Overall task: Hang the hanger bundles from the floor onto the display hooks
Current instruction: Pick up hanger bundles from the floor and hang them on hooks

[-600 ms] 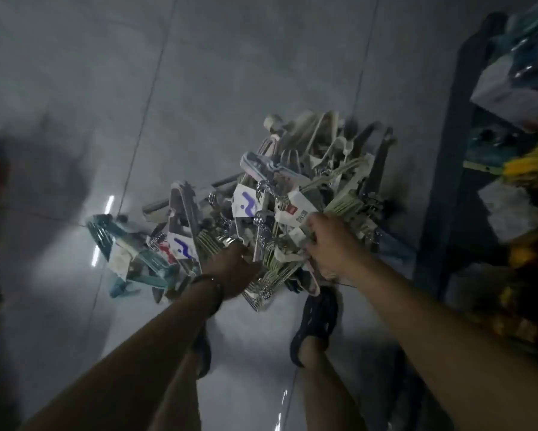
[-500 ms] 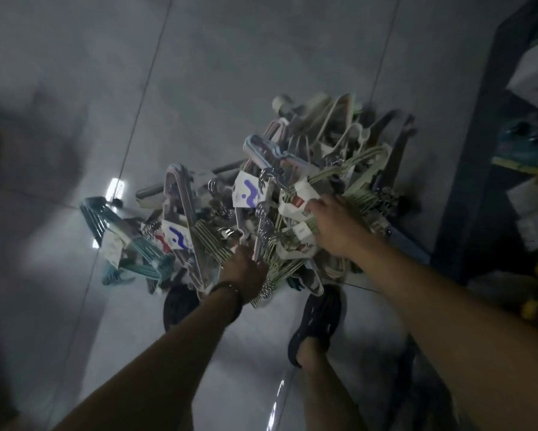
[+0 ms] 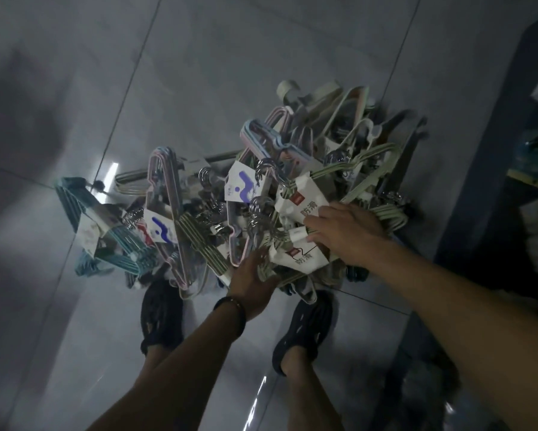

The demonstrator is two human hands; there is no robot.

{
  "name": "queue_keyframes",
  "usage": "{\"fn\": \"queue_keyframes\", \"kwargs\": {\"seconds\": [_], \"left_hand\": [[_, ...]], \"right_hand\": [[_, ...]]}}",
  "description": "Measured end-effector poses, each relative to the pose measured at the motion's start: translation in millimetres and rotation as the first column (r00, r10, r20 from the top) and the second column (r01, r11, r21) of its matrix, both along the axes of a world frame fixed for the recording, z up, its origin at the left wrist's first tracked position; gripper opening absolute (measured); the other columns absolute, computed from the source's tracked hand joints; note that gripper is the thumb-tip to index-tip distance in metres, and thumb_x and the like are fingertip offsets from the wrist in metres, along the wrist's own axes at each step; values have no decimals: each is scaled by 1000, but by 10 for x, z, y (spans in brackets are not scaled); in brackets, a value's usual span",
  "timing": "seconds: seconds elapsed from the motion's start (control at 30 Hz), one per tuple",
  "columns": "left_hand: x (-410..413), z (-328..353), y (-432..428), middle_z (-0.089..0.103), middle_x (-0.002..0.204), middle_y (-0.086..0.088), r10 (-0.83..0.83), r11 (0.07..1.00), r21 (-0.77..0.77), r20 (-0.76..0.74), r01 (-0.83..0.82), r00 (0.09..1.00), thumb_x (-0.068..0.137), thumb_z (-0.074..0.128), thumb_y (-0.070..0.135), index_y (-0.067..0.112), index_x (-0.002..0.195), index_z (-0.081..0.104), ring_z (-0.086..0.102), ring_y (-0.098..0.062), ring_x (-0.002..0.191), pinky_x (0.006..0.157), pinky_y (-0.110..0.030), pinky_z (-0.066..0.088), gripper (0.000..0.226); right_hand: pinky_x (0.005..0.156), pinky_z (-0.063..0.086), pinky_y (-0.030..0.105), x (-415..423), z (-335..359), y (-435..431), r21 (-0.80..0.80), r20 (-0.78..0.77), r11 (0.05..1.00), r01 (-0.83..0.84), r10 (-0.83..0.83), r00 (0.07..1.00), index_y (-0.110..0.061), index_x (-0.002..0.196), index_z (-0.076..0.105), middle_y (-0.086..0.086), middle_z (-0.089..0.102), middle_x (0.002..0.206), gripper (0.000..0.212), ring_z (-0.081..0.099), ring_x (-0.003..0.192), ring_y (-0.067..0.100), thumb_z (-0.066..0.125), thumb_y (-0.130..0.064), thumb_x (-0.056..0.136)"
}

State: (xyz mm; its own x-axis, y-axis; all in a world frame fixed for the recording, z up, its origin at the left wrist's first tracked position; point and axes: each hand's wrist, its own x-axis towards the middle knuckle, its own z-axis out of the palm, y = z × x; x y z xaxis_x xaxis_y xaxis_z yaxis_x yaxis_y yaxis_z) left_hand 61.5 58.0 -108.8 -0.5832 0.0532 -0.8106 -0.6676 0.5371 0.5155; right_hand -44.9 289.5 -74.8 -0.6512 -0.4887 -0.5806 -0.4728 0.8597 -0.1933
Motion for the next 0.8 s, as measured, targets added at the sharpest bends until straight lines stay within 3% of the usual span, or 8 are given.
{"fn": "queue_keyframes", "kwargs": {"seconds": [0.07,0.17,0.27,0.37,0.43,0.5,0.63,0.8], "left_hand": [[-76,46,-98,60,150,-6,-26,999,-30,-17,25,1000,95,77,33,24,151,53,60,-30,134,109,-49,52,62],[-241,82,-165,54,154,-9,-118,991,-74,-32,115,993,100,68,42,25,154,49,60,-30,131,110,-46,53,59],[-369,61,-109,51,157,-8,-87,996,-22,9,87,996,102,65,42,29,159,41,59,-32,132,110,-43,50,63],[-410,-31,15,64,136,-2,86,992,85,107,-95,991,103,66,36,27,161,39,68,-24,109,102,-43,57,65],[-396,-123,118,58,148,-5,118,986,102,158,-135,980,101,67,40,23,160,38,63,-28,123,107,-46,54,68],[-365,-245,217,54,154,-10,14,998,51,115,-20,993,103,63,43,19,157,39,59,-33,131,109,-51,53,64],[-314,-403,299,56,148,-17,-214,957,-192,32,216,976,106,50,46,18,153,40,58,-41,129,106,-52,52,56],[-322,-402,278,67,124,-9,-228,942,-243,37,230,973,92,50,67,22,128,55,62,-35,112,97,-50,55,58]], "right_hand": [[84,44,39,-129,200,83,-28,-47,999,-21,19,999,-30,135,61,-2,63,118,42,54,110,24,49,-54,104],[77,38,37,-491,441,214,-46,-83,998,-36,32,996,-29,126,67,0,65,106,43,55,101,26,47,-56,100],[91,40,38,-840,469,202,-25,-37,999,-33,32,999,-34,131,67,-1,67,119,38,54,113,25,50,-56,104],[95,36,37,-983,267,113,19,-32,1000,-13,14,999,-31,129,67,2,54,126,37,46,122,26,50,-55,105],[103,35,42,-993,85,74,24,-35,999,48,-48,998,-28,129,62,4,43,130,37,39,127,27,52,-54,104],[111,32,49,-958,-73,38,45,-38,997,69,-67,997,-25,130,58,7,39,137,40,35,133,29,52,-54,104],[110,36,51,-874,-248,32,12,-119,996,85,-83,989,-17,127,59,10,42,141,46,38,131,33,56,-55,101],[109,35,50,-888,-242,165,-56,-74,988,144,-148,986,-16,132,41,12,44,138,66,41,132,35,67,-60,90]]}}
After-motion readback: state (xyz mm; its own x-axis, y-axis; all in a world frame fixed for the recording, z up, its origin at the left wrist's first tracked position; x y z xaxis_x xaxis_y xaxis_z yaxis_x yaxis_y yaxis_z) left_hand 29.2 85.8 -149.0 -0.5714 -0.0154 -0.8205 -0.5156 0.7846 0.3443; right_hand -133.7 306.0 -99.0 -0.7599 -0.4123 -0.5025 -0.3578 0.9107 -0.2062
